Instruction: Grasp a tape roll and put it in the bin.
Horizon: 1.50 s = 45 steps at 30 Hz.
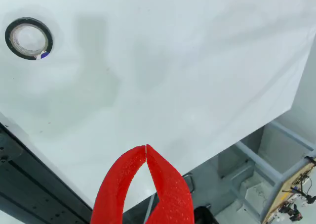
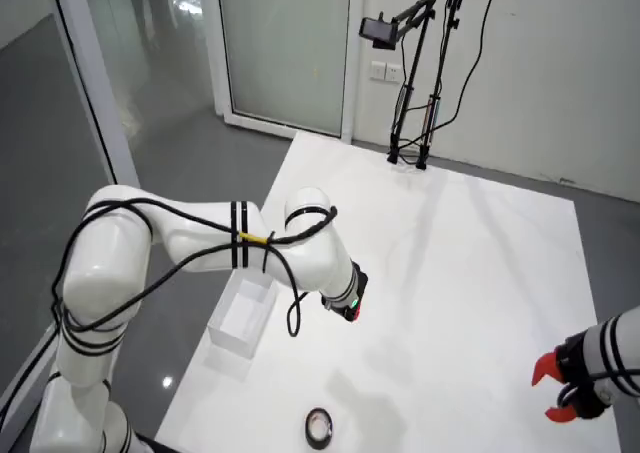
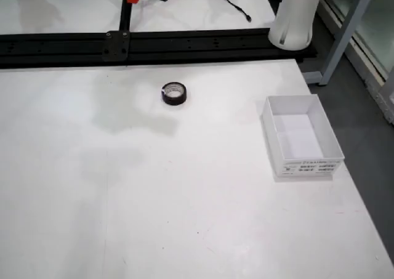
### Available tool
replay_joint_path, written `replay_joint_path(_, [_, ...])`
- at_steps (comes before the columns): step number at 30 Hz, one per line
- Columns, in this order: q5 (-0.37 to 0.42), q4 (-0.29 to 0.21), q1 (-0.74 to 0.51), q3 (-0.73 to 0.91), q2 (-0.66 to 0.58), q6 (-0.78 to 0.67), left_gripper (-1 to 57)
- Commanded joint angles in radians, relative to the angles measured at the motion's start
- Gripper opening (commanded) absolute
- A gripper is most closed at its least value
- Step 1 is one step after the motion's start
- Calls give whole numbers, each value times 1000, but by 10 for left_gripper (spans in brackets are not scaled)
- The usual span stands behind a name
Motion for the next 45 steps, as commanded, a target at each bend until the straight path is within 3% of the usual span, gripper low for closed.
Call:
replay_joint_path(1, [0,0,0,0,0,0,7])
replay_joint_path(45, [0,3,8,12,-9,0,18])
